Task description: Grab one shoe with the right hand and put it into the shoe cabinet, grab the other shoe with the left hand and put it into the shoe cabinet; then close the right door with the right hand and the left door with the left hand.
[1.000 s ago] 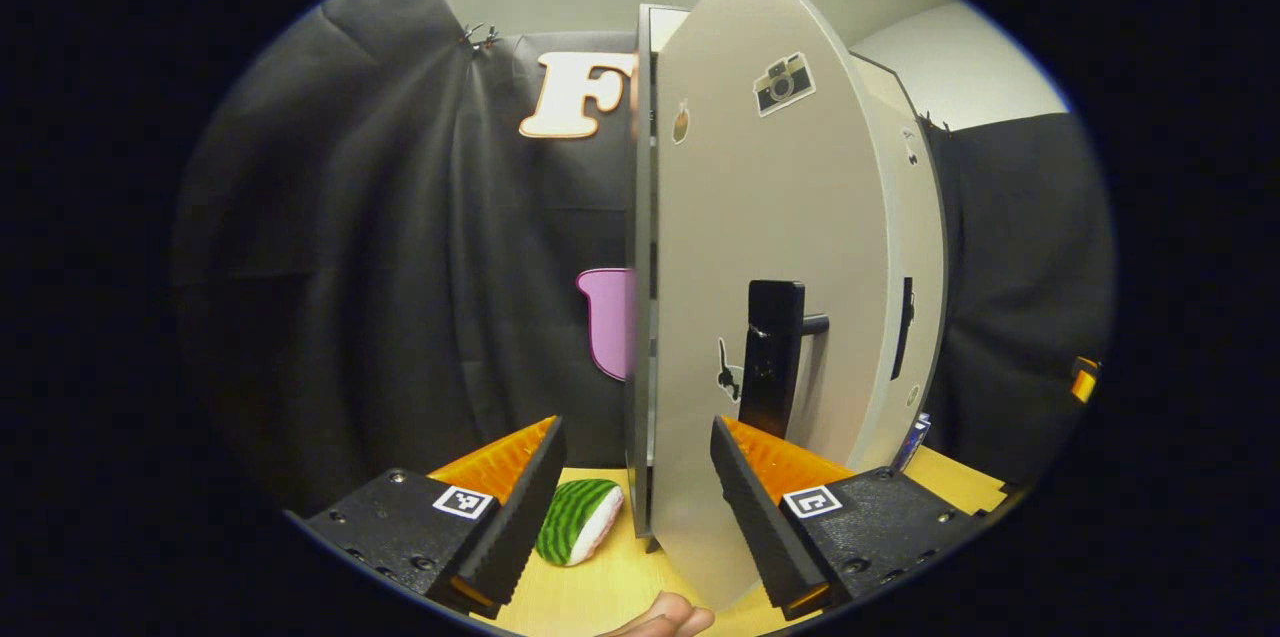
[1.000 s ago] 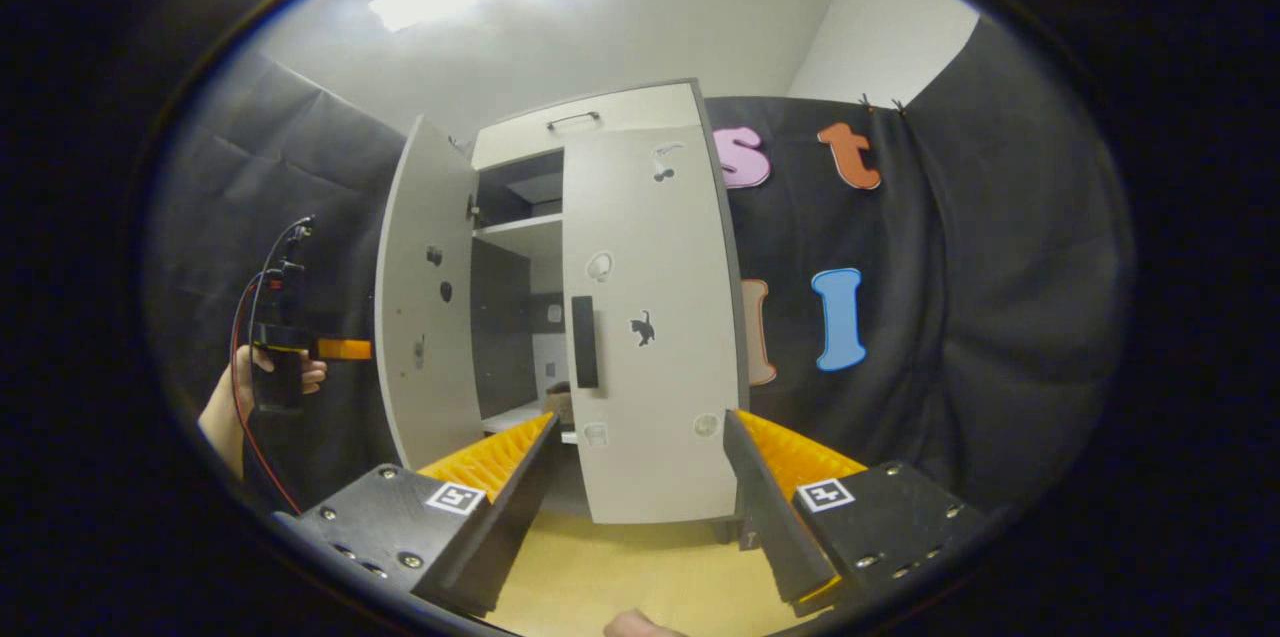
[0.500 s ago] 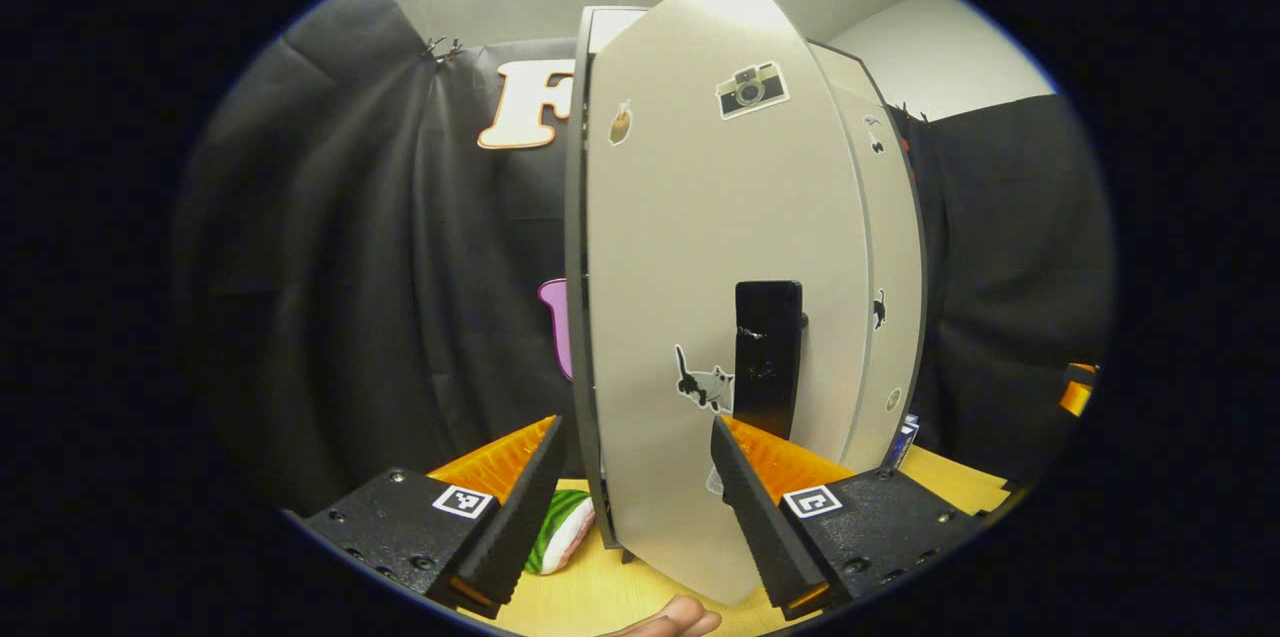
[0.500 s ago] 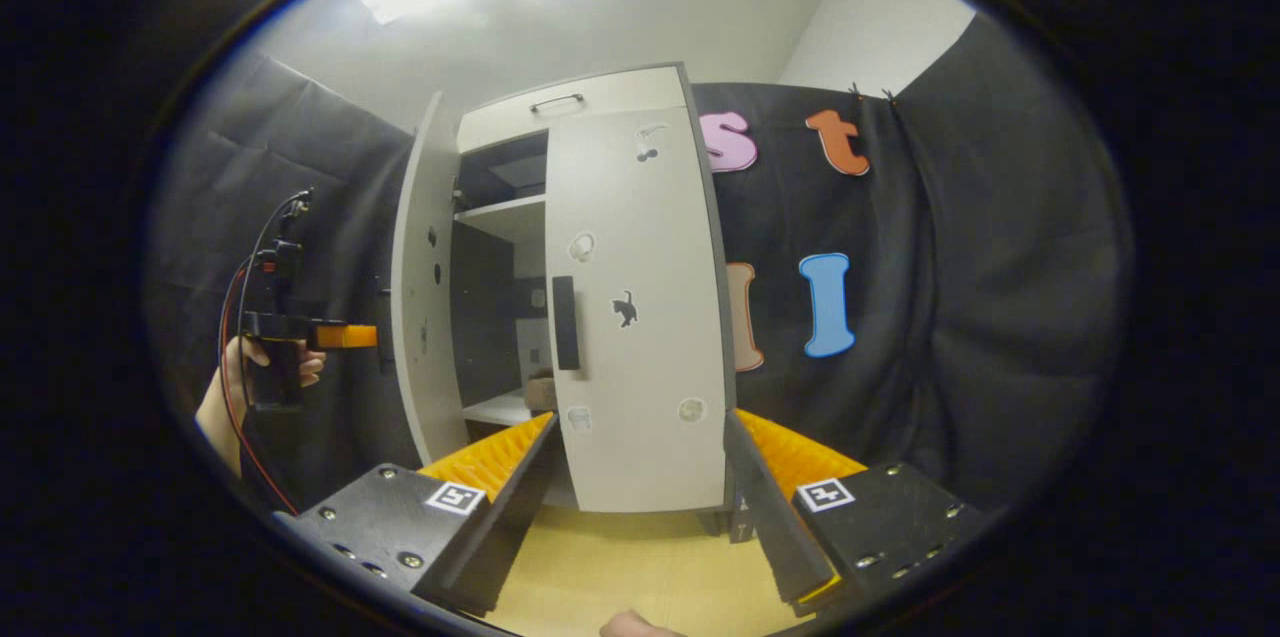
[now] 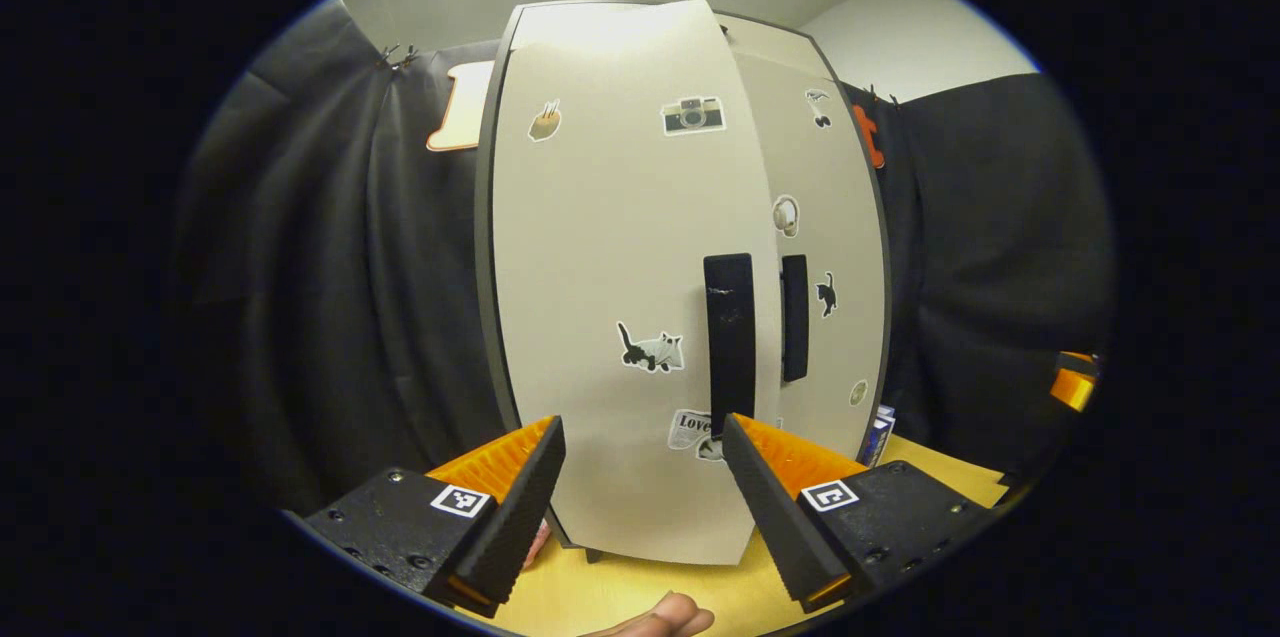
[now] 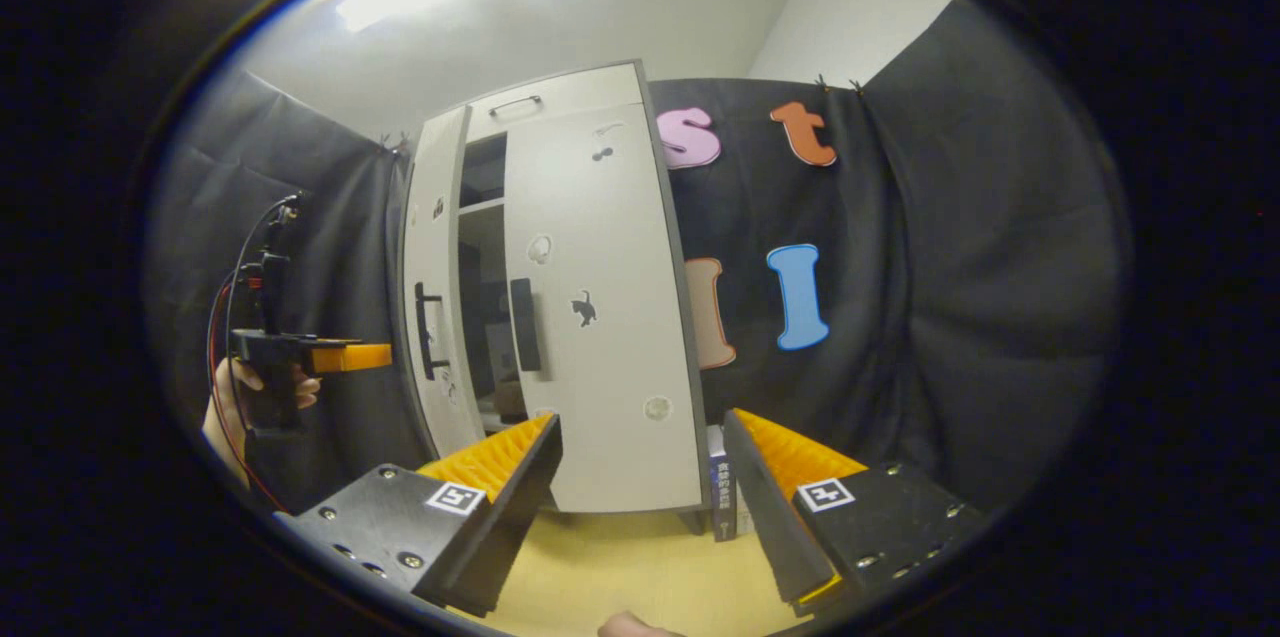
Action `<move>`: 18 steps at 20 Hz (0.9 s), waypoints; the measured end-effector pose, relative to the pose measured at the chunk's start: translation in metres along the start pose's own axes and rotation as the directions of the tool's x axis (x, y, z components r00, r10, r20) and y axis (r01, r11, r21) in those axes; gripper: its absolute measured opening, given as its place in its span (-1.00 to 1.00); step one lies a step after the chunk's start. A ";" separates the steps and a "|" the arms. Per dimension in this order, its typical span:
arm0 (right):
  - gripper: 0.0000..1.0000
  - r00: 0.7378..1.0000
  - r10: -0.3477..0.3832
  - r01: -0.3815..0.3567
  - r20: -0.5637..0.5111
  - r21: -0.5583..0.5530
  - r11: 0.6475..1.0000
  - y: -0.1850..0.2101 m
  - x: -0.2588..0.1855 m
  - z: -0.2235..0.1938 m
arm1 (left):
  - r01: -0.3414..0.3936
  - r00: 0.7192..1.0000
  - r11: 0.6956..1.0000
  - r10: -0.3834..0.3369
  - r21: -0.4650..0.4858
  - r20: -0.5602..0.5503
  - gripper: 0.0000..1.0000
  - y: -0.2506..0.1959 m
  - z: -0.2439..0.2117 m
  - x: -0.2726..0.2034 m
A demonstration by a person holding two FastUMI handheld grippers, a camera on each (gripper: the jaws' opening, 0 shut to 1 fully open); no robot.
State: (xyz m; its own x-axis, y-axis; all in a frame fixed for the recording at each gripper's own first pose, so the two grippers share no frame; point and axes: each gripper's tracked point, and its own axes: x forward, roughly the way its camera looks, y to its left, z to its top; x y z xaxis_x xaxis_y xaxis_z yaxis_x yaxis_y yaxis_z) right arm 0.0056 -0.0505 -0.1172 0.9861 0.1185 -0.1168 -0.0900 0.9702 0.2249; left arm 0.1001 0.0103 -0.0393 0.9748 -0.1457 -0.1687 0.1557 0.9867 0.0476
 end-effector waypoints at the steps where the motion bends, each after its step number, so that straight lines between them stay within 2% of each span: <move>1: 0.95 1.000 -0.001 0.001 -0.006 -0.004 1.000 -0.001 0.001 -0.001 | -0.007 1.000 1.000 0.007 -0.003 -0.005 0.95 -0.002 -0.001 -0.004; 5: 0.95 1.000 -0.011 0.011 -0.018 -0.008 1.000 -0.003 0.006 -0.004 | -0.041 0.999 0.999 0.042 -0.027 0.010 0.97 -0.005 0.001 -0.026; 9: 0.95 1.000 -0.007 0.006 -0.027 -0.016 1.000 0.007 0.011 -0.003 | -0.101 0.992 0.995 0.101 -0.001 0.076 0.96 0.000 0.013 -0.055; 12: 0.95 1.000 0.005 -0.006 -0.030 -0.023 1.000 0.019 0.013 0.001 | -0.137 0.989 0.990 0.136 0.016 0.052 0.96 0.004 0.008 -0.073; 15: 0.95 0.999 0.019 -0.020 -0.034 -0.033 0.999 0.033 0.014 0.006 | -0.138 0.987 0.990 0.137 0.012 0.078 0.96 0.001 0.012 -0.082; 18: 0.95 0.999 0.036 -0.037 -0.037 -0.041 0.998 0.050 0.010 0.017 | -0.143 0.989 0.990 0.142 0.009 0.041 0.96 -0.001 -0.003 -0.087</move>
State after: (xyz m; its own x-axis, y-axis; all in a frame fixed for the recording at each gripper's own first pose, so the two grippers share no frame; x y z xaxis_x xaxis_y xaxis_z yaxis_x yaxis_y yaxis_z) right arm 0.0133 -0.0048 -0.0905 0.9764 0.1607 -0.1440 -0.1322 0.9730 0.1892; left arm 0.0149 0.0219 -0.0276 0.9928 -0.0068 -0.1196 0.0165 0.9967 0.0797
